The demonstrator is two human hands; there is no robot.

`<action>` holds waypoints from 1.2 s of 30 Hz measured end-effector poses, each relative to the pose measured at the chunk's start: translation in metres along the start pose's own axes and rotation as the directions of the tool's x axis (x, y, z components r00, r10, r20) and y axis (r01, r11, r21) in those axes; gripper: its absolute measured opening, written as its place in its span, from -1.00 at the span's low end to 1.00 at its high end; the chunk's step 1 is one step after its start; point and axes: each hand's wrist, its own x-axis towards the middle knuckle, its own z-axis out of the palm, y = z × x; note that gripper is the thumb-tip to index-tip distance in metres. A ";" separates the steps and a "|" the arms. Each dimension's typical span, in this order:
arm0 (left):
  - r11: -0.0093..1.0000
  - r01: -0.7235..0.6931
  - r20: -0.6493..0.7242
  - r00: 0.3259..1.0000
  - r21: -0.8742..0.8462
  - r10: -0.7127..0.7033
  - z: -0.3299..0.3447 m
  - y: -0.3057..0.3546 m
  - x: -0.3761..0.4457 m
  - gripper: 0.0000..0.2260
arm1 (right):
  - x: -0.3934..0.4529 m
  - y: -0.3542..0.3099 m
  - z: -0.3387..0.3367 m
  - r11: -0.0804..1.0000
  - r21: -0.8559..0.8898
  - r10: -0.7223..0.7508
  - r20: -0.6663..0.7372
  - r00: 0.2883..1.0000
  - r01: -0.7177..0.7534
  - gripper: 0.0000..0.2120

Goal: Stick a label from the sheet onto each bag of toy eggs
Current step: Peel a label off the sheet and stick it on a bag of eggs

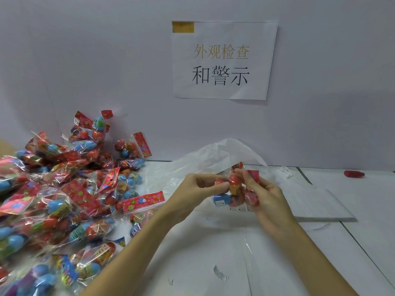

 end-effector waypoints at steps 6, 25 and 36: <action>0.995 -0.035 -0.104 0.994 -0.098 0.025 0.011 -0.004 0.001 -0.74 | 0.002 0.004 0.000 0.999 0.011 -0.040 -0.122 0.992 0.041 -0.78; 0.992 -0.103 -0.415 0.901 0.070 0.123 0.024 -0.006 0.000 -0.43 | 0.000 0.008 0.009 0.996 0.008 0.090 0.156 0.984 -0.093 -0.66; 0.880 -0.129 -0.429 0.899 -0.457 -0.091 0.000 -0.005 0.005 -0.83 | 0.004 0.023 0.019 0.988 -0.103 0.143 0.274 0.951 -0.119 -0.65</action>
